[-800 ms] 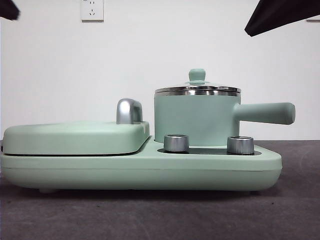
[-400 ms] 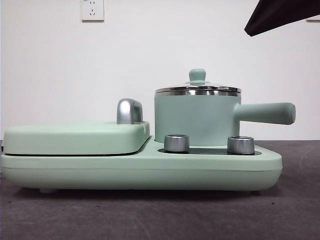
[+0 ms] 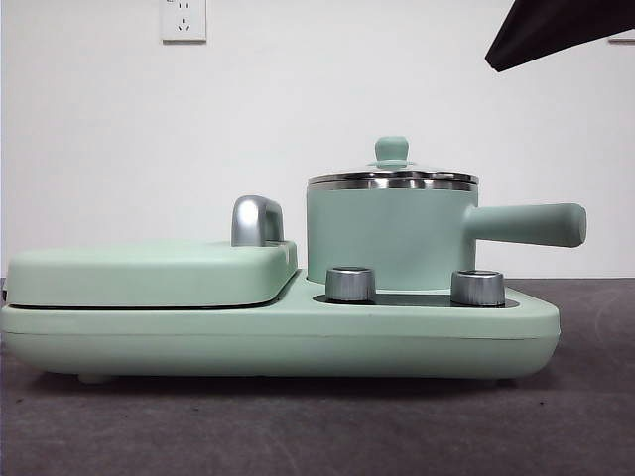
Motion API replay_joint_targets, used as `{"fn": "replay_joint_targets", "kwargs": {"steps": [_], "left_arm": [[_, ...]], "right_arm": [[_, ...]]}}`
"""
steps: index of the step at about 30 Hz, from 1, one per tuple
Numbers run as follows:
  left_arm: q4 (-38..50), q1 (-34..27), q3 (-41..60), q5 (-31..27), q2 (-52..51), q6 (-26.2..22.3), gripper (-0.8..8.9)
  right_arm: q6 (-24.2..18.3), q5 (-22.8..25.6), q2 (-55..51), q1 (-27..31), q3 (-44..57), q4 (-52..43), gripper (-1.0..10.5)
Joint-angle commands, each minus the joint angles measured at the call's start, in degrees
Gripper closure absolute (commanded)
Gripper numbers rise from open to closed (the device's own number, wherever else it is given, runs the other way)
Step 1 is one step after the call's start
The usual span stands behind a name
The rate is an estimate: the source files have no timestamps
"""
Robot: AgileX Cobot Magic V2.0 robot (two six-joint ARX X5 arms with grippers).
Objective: Put the buns in a small steamer
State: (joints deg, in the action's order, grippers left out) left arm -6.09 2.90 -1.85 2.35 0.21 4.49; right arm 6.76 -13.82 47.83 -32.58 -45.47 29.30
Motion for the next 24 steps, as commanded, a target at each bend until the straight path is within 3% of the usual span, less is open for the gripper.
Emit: {"fn": "replay_joint_targets", "kwargs": {"steps": [1,12,14,17,24], "left_arm": [[0.57,0.07,1.11,0.02,-0.02,-0.61,8.03],[0.57,0.07,1.11,0.02,-0.02,-0.61,8.03],[0.55,0.07,1.11,0.02,-0.02,-0.61,8.03],[0.55,0.07,1.11,0.02,-0.02,-0.61,8.03],[0.55,0.07,1.11,0.02,-0.02,-0.61,8.03]], "right_arm": [[-0.07,-0.07,0.26,-0.39,-0.33,-0.59,9.3],[-0.09,-0.07,0.26,-0.39,-0.33,-0.59,9.3],[-4.79,1.22,-0.42,-0.15,-0.28,-0.28,9.3],[-8.26,5.92,-2.97,1.36,1.2,-2.36,9.3],[-10.4,7.34,-15.74,10.05,13.42,-13.9,9.3]]}}
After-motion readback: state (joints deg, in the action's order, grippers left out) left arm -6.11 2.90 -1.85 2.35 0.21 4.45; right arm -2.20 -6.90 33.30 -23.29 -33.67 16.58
